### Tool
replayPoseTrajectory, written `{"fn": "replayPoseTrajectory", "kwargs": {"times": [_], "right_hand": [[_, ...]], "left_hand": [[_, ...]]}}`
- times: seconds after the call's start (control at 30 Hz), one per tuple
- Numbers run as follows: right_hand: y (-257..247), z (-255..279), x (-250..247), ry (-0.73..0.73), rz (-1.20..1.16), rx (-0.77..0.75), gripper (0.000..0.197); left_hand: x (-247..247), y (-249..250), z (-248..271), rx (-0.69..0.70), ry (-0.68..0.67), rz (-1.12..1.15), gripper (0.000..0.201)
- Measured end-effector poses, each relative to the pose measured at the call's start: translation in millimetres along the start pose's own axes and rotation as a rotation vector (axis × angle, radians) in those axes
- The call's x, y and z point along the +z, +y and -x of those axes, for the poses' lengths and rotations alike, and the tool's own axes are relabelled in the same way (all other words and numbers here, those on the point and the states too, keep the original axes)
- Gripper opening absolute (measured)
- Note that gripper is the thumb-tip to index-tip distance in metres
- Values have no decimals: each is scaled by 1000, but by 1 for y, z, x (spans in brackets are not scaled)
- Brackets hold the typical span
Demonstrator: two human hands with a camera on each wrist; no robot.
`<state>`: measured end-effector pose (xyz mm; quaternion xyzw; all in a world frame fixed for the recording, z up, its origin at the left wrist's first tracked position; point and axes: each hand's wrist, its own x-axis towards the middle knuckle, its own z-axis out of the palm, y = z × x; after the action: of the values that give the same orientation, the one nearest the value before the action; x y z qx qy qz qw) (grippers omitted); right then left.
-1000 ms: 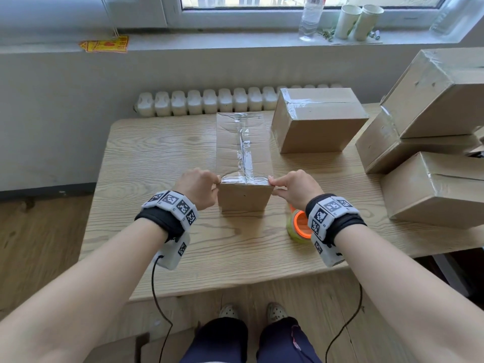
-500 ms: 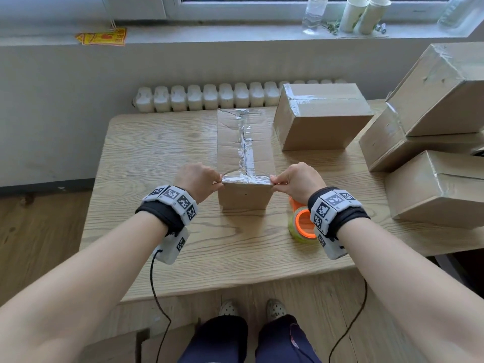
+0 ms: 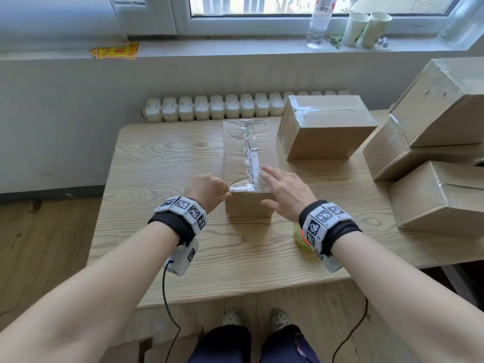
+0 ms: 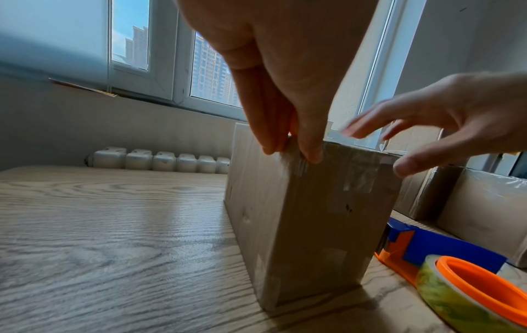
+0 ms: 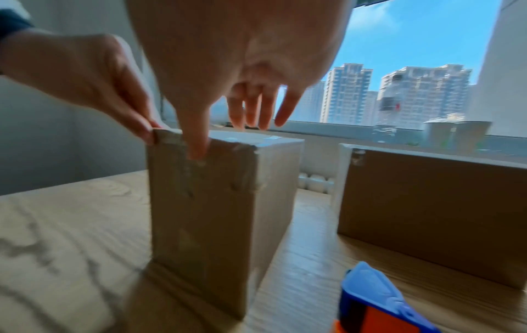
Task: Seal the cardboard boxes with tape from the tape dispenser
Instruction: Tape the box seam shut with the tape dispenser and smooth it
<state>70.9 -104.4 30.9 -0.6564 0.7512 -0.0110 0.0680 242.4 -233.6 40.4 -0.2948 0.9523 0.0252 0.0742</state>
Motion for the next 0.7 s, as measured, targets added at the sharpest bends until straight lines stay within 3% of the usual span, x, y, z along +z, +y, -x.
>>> {"fn": "replayPoseTrajectory", "kwargs": {"times": [0.07,0.13,0.3,0.4,0.47,0.53,0.6,0.7], "right_hand": [[-11,-1,7,-124,-41,-93,80],[-16,1,16,-184,-21,-125,81],[-12,3,18,-171,-128,-111,73],[-10,5,13,-91,-201,-86,63],[-11,7,13,-27,-184,-57,66],[-17,7,16,14,-148,-47,75],[-25,2,20,7,-133,-42,81],[-38,-9,27,22,-136,11,80]], "left_hand": [[0,0,-1,5,-14,-6,35],[1,0,-3,28,-16,-24,35],[11,-1,1,87,-9,17,44],[26,0,13,212,174,151,59],[34,-1,20,270,362,246,52],[33,-2,21,225,467,333,41],[27,-4,16,139,426,394,39],[20,-6,0,102,169,422,48]]}}
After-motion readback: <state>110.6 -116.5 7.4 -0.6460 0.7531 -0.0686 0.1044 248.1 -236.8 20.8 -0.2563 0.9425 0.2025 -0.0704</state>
